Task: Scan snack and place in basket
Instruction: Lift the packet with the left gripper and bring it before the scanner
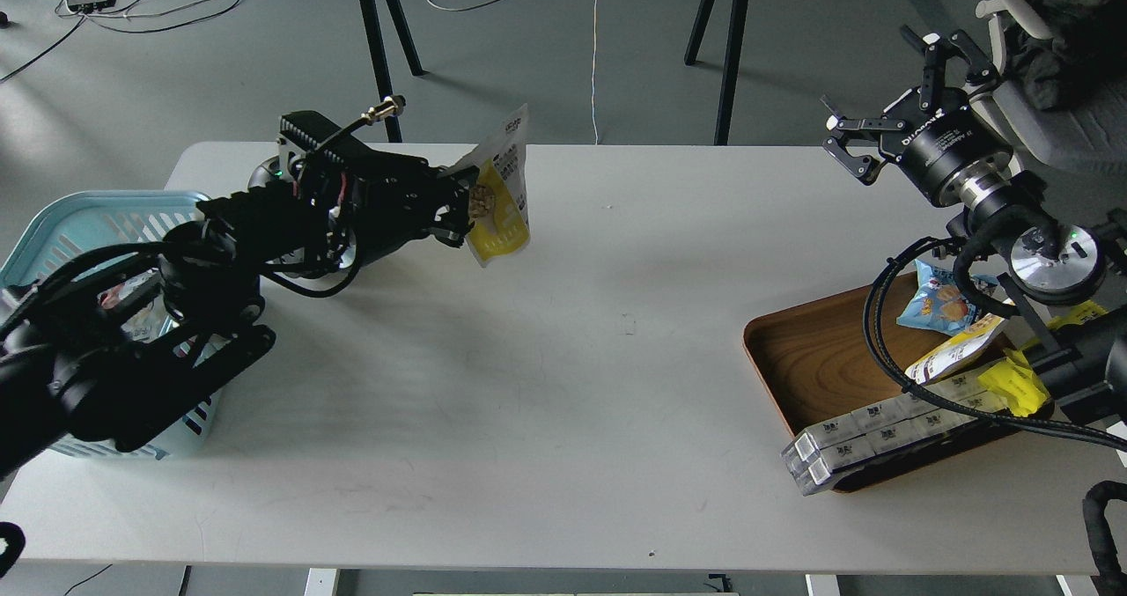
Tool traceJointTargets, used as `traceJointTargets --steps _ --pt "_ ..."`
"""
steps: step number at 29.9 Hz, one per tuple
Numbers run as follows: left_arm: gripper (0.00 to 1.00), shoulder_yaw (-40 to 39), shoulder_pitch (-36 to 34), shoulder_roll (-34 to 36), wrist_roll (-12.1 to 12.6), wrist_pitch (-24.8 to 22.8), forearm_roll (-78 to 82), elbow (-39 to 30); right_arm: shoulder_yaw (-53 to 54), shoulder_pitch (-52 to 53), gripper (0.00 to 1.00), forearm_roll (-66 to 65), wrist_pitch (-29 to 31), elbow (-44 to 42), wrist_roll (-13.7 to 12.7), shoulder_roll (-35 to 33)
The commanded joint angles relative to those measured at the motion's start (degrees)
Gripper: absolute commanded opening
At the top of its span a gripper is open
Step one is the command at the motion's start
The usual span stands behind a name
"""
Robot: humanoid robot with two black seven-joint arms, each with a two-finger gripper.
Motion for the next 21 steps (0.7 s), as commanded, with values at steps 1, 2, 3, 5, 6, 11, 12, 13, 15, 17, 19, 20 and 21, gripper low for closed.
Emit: traceJointTargets --steps 1,2,3,5,6,11,12,13,15,17,19,20,21 --pt "0.00 -1.97 0.30 6.36 -0.87 -0.06 0.01 -4.67 0.01 0.13 0.98 0.00 0.00 0.07 -0.01 0.00" --pt "0.00 -2.32 0.47 8.29 -1.49 0.20 -2.97 -6.42 -0.08 0.30 0.98 0.00 0.00 0.07 -0.01 0.00" --pt "0.00 -2.50 0.74 10.22 -1.84 0.46 -7.00 -7.92 -0.08 0.48 0.98 0.00 0.00 0.07 -0.01 0.00" --pt "0.00 -2.50 1.87 14.27 -2.11 2.47 -13.26 -10.56 -0.08 0.48 0.98 0.00 0.09 0.07 -0.01 0.00" --pt "0.00 -2.33 2.84 16.46 -2.37 4.14 -14.24 -11.79 -0.08 0.48 0.98 0.00 0.09 0.07 -0.01 0.00" --pt "0.00 -1.71 8.29 22.98 -5.97 9.16 -14.25 -15.76 -0.08 0.48 0.98 0.00 0.09 0.07 -0.01 0.00" --pt "0.00 -1.62 9.34 23.34 -6.06 10.38 -14.25 -15.76 -0.08 0.48 0.98 0.00 0.09 0.07 0.08 0.00" --pt "0.00 -1.62 10.14 23.51 -6.06 11.27 -14.25 -15.76 -0.17 0.48 0.98 0.00 0.09 0.07 -0.01 0.00" --pt "0.00 -1.53 11.37 23.51 -6.15 12.06 -14.25 -15.76 -0.17 0.48 0.98 0.00 0.09 0.07 -0.01 0.00" --pt "0.00 -1.53 12.51 23.25 -6.06 13.29 -14.25 -15.76 -0.26 0.48 0.98 0.00 0.09 0.07 -0.01 0.08" --pt "0.00 -1.53 13.22 23.08 -6.15 15.22 -14.25 -15.76 -0.43 0.39 0.98 0.00 0.09 0.42 -0.01 0.00" --pt "0.00 -1.45 13.39 23.08 -6.15 15.75 -14.25 -15.76 -0.52 0.31 0.98 0.00 0.09 0.94 -0.01 0.00" --pt "0.00 -1.36 13.66 23.08 -6.15 16.19 -14.25 -15.76 -0.52 0.22 0.98 0.00 0.09 1.21 -0.01 0.00"
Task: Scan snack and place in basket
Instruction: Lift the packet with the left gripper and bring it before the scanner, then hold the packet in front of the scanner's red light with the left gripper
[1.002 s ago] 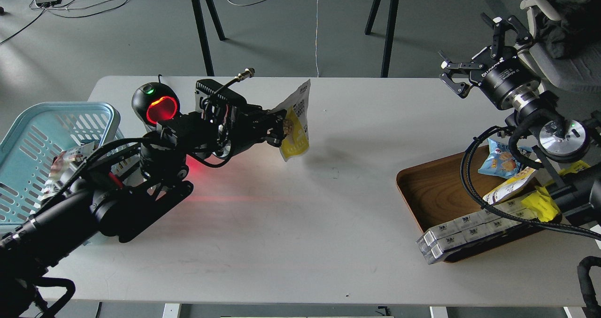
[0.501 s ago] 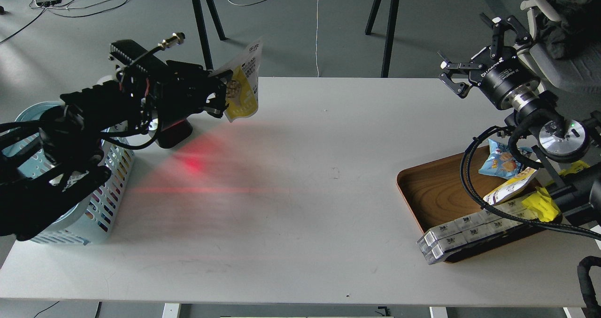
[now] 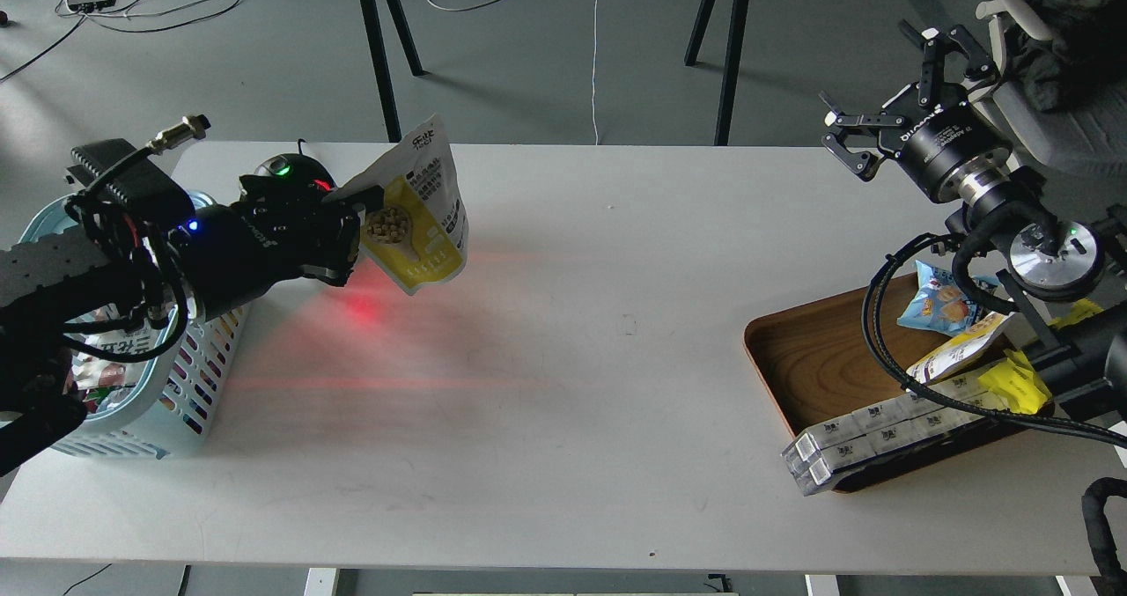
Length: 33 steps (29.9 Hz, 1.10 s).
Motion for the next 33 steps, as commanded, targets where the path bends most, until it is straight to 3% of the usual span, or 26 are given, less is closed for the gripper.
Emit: traceJointTargets --steps 1,26,33 --pt "0.00 0.16 1.03 -0.16 -0.04 2.11 0.09 0.01 -0.23 -0.36 0.98 -0.02 -0.01 1.07 -0.01 -0.04" --pt "0.00 1.04 3.84 0.02 -0.22 3.52 14.26 1.85 -1.99 -0.44 0.98 -0.28 0.08 1.42 -0.01 -0.30" --pt "0.00 1.04 3.93 1.51 0.57 2.03 14.26 3.34 -2.08 -0.44 0.98 -0.28 0.26 1.42 -0.01 -1.00"
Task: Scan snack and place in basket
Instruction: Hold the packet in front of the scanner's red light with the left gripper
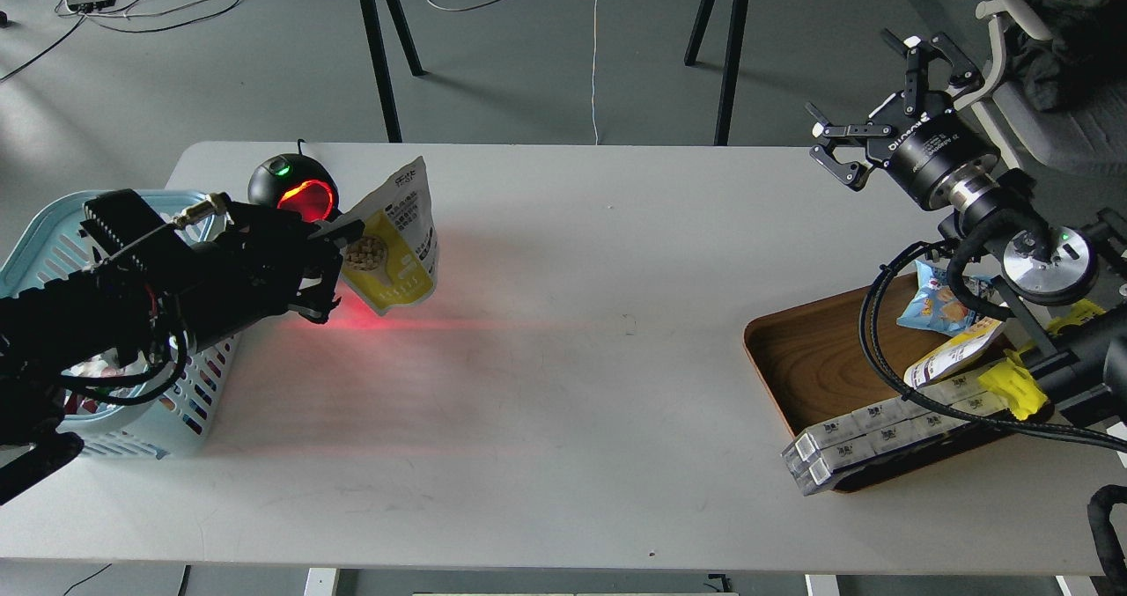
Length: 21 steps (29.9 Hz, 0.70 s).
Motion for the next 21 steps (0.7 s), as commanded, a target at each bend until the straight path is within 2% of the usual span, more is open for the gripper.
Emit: traceJointTargets --steps 1,13,16,21 --pt "0.00 -0.01 0.01 0.91 0.26 -1.55 0.00 0.35 0.07 0.00 0.98 -0.02 0.02 0.00 0.00 -0.19" --pt "0.00 -0.36 -2.62 0.56 0.61 -3.93 0.00 0.70 0.16 -0.09 0.98 -0.02 0.02 -0.09 0.00 -0.19" --pt "0.00 -0.36 -3.15 1.00 0.08 -5.77 0.00 0.70 0.07 -0.09 0.98 -0.02 0.11 -0.09 0.00 -0.19" --pt "0.00 0.17 -4.56 1.18 -0.27 -6.31 0.00 0.35 -0.02 0.09 0.98 -0.02 0.02 -0.09 0.00 -0.10"
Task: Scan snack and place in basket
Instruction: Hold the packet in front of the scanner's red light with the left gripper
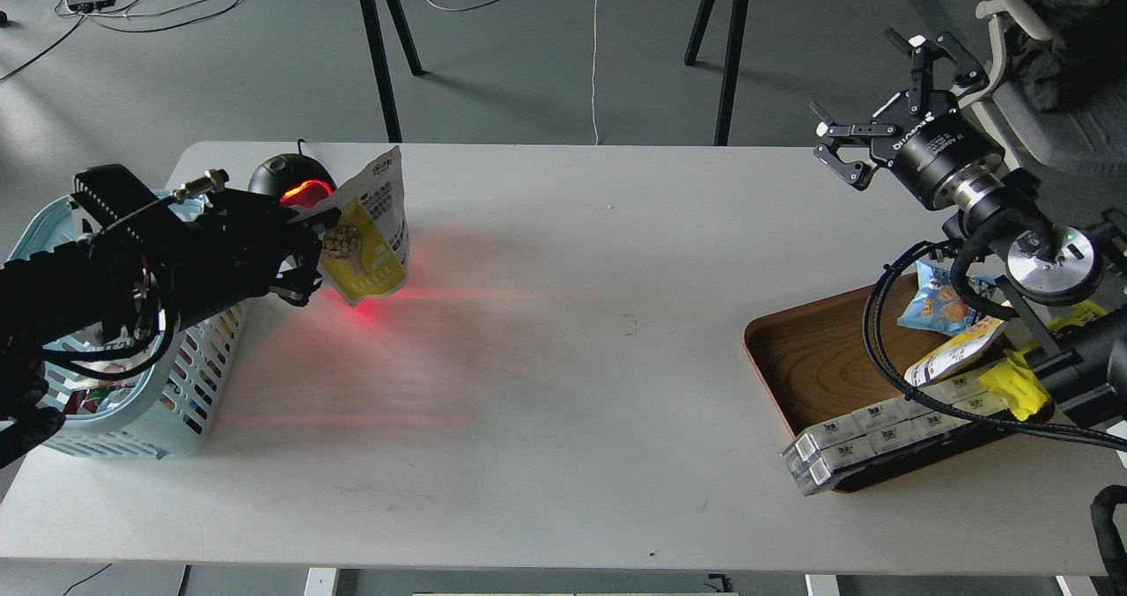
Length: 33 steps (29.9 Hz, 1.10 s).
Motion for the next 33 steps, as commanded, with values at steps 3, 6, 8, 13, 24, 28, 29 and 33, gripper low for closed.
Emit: traceJointTargets --steps 3,6,8,13,24,28,29,33 --pt "0.00 0.57 -0.96 -0.11 -0.13 -0.33 0.00 -0.41 0.03 0.26 0.98 -0.09 -0.06 -0.01 0.00 0.09" --pt "0.00 0.57 -0.96 -0.20 -0.13 -0.76 0.00 -1.02 0.03 0.35 0.98 0.00 -0.06 -0.01 0.00 0.09" --pt "0.00 0.57 -1.05 -0.11 -0.05 -1.11 0.00 -1.38 0.03 0.44 0.98 0.00 -0.15 0.08 0.00 0.09" --pt "0.00 0.74 -2.80 0.51 -0.13 -3.22 0.00 -1.46 0.12 0.96 0.98 0.00 -0.24 0.08 0.00 0.09" --pt "0.00 0.66 -5.88 -1.68 0.39 -9.29 0.00 -1.55 0.38 1.14 0.98 0.00 -0.24 0.08 0.00 0.09" --pt "0.00 0.74 -6.50 -6.25 0.74 -11.92 0.00 -1.55 0.47 1.14 0.98 0.00 -0.24 0.08 0.00 0.09" --pt "0.00 0.66 -6.59 -6.52 0.83 -12.80 0.00 -1.55 0.47 1.14 0.98 0.00 -0.24 0.08 0.00 0.00" --pt "0.00 0.48 -8.60 -7.92 1.36 -14.12 0.00 -1.55 0.47 1.14 0.98 0.00 -0.24 0.08 0.00 0.09"
